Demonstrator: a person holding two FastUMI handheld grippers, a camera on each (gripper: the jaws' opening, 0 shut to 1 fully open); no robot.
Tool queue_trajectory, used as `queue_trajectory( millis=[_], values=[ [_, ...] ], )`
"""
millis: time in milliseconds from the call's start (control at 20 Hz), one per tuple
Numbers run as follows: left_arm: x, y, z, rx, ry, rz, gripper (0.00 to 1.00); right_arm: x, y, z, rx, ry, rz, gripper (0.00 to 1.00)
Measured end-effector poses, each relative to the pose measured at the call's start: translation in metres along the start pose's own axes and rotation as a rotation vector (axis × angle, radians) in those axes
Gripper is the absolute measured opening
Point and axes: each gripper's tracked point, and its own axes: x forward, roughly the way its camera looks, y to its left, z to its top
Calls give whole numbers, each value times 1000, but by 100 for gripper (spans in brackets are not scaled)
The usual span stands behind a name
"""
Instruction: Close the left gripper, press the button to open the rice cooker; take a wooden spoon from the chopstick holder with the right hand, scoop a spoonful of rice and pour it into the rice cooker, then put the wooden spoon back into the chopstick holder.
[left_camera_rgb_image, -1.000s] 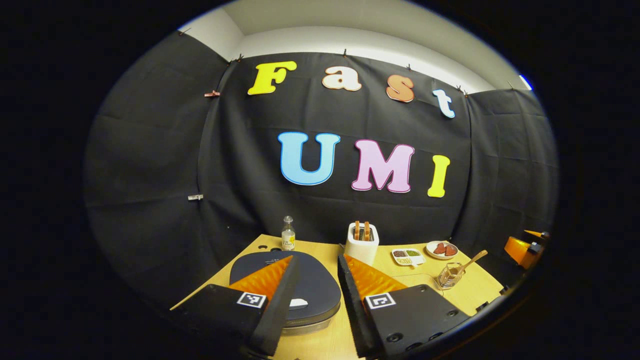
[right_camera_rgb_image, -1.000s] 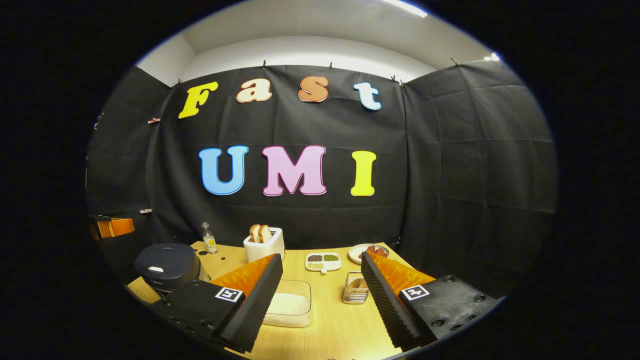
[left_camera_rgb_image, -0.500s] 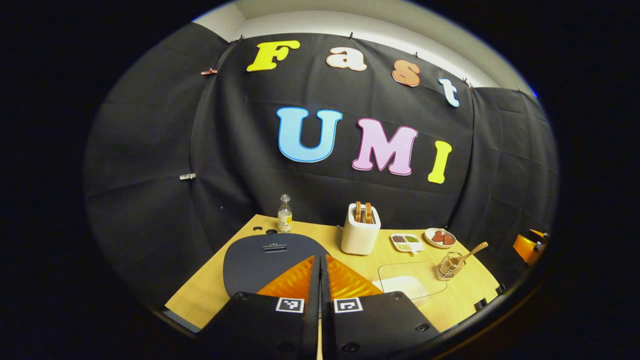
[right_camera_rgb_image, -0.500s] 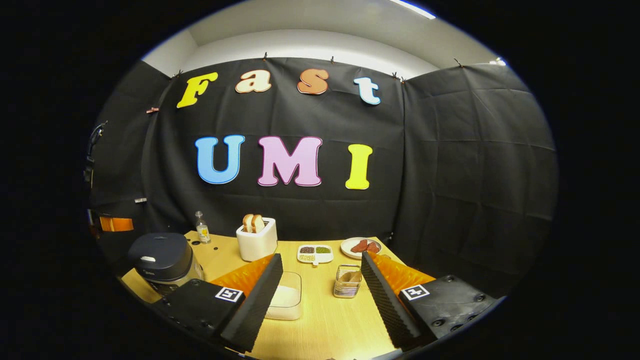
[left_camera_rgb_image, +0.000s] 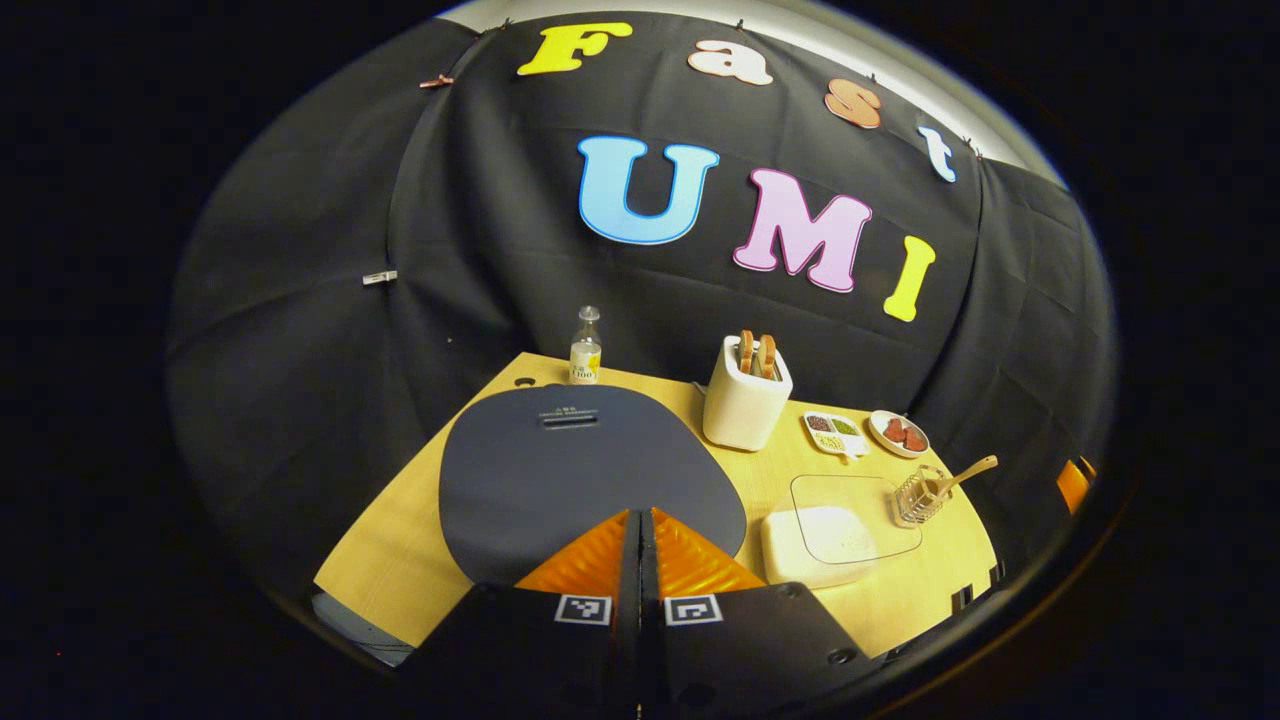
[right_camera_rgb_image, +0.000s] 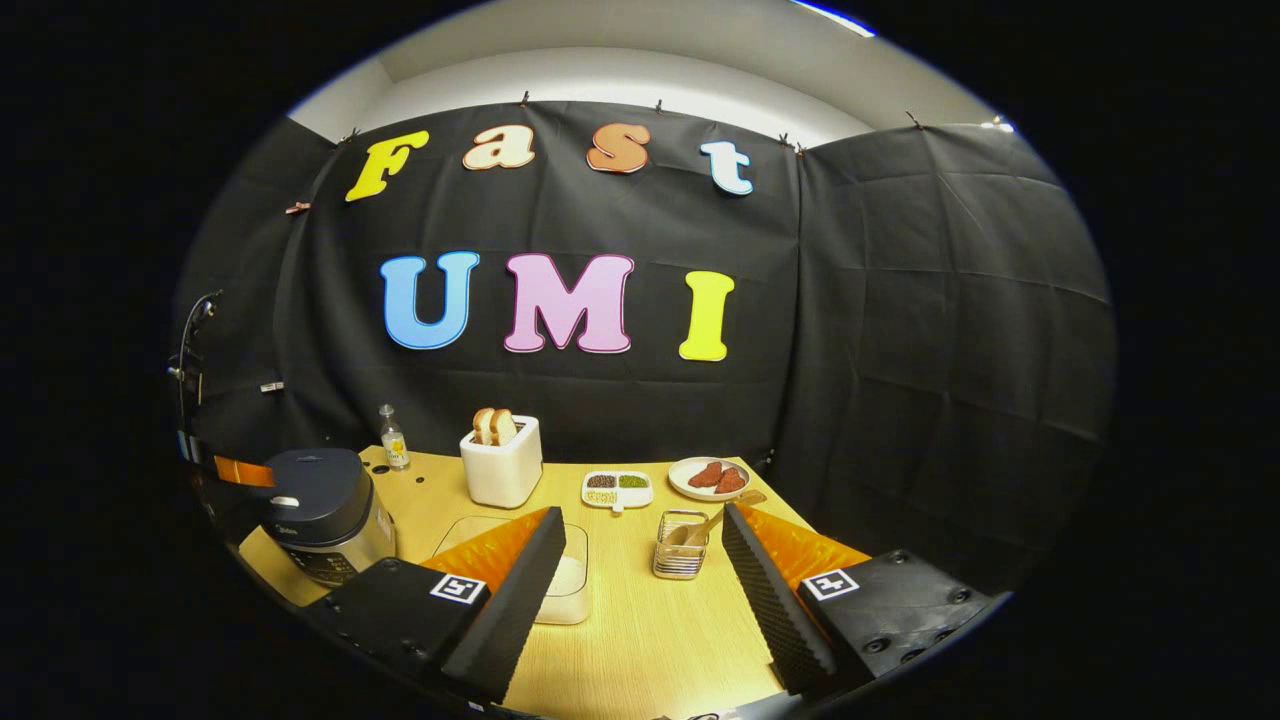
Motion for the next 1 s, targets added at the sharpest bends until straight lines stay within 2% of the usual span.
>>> queue_trajectory(
  millis=[350, 600, 750, 1000],
  values=[
    [16, 3, -31, -47, 91, 7, 5, 7, 4, -8, 8, 22, -2, 99],
    [16, 2, -29, 36, 107, 29, 6, 14, 6, -14, 14, 37, 7, 99],
    [17, 3, -30, 53, 118, 32, 6, 21, 7, -18, 21, 50, 13, 99],
    [19, 5, -31, -22, 119, 33, 6, 33, 5, -20, 19, 56, 37, 99]
  ],
)
